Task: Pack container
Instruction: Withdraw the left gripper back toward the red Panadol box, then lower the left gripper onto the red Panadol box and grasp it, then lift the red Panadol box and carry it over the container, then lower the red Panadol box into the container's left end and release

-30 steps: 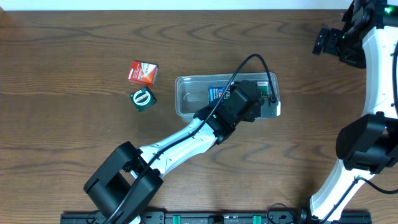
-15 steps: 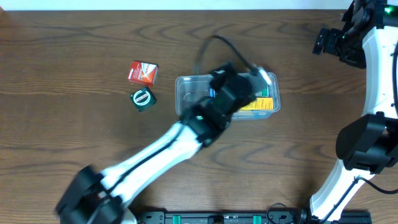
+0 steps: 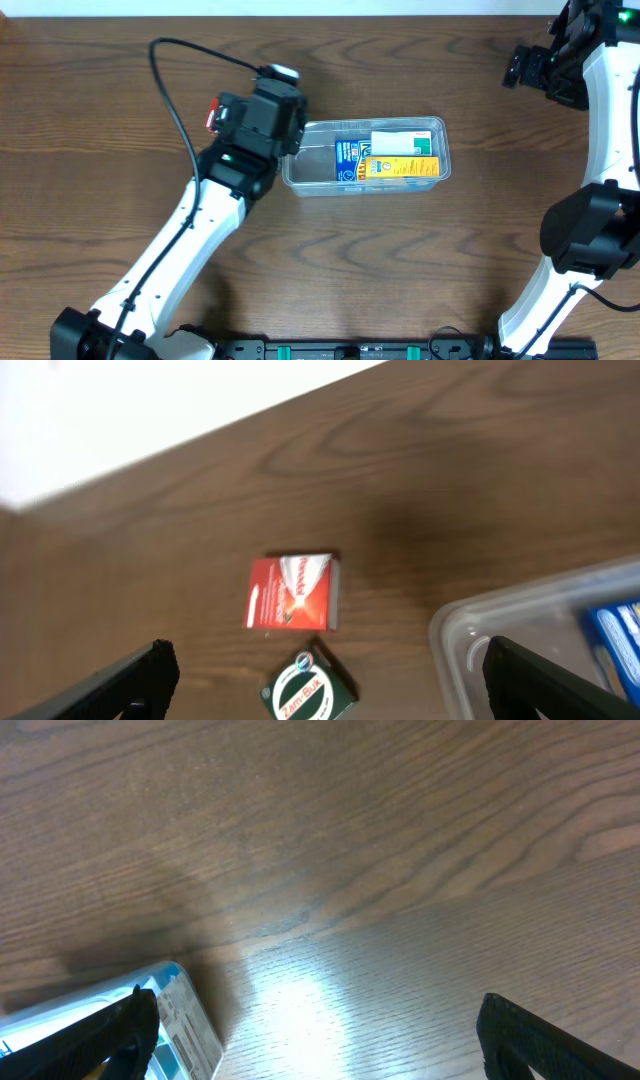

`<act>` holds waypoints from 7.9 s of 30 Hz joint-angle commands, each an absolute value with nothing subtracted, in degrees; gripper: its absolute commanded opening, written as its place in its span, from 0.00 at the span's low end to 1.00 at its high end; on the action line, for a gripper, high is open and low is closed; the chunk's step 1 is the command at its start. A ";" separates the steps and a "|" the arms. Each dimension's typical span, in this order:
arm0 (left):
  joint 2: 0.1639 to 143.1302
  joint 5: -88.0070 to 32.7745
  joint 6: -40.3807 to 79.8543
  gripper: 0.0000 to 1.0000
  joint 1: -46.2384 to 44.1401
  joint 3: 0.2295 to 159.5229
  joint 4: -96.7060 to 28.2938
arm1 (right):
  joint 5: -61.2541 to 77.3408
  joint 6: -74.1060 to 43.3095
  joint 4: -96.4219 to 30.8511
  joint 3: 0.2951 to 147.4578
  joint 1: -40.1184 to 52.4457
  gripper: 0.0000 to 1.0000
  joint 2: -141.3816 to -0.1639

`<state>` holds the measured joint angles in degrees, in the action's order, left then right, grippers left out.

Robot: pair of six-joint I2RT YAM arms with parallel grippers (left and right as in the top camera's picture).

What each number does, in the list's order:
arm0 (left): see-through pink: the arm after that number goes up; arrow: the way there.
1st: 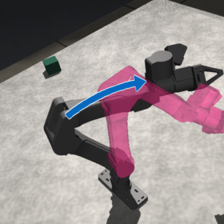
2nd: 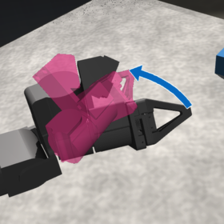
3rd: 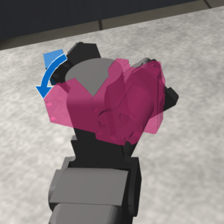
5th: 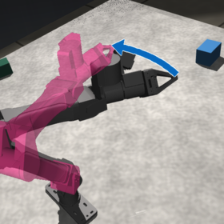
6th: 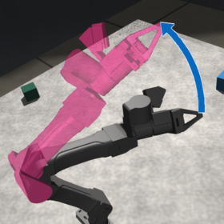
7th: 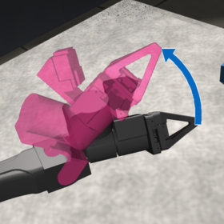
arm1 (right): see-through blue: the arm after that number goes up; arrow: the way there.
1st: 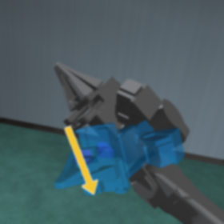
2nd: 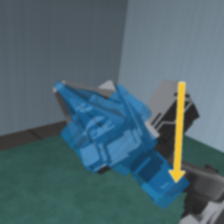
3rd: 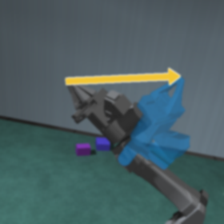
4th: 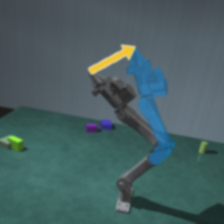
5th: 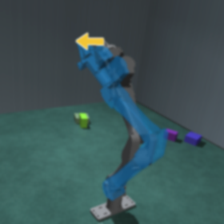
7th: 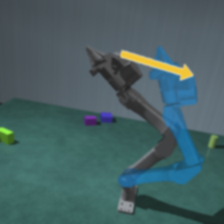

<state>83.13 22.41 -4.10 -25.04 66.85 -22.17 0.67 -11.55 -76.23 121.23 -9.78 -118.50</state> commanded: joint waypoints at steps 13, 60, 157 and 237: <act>89.69 21.26 20.16 0.98 -10.46 67.09 -20.88 | 1.06 -12.19 -76.27 122.10 -10.00 0.99 -118.41; 114.39 7.92 -2.33 0.98 -5.28 67.11 0.49 | 1.06 -12.19 -76.29 122.10 -9.96 0.99 -118.41; 118.93 1.72 -10.22 0.78 -0.49 67.26 3.11 | 1.06 -12.19 -76.27 122.10 -9.96 0.99 -118.41; 96.38 7.14 17.28 0.72 -33.08 67.26 -23.05 | 1.06 -12.19 -76.27 122.10 -9.96 0.99 -118.41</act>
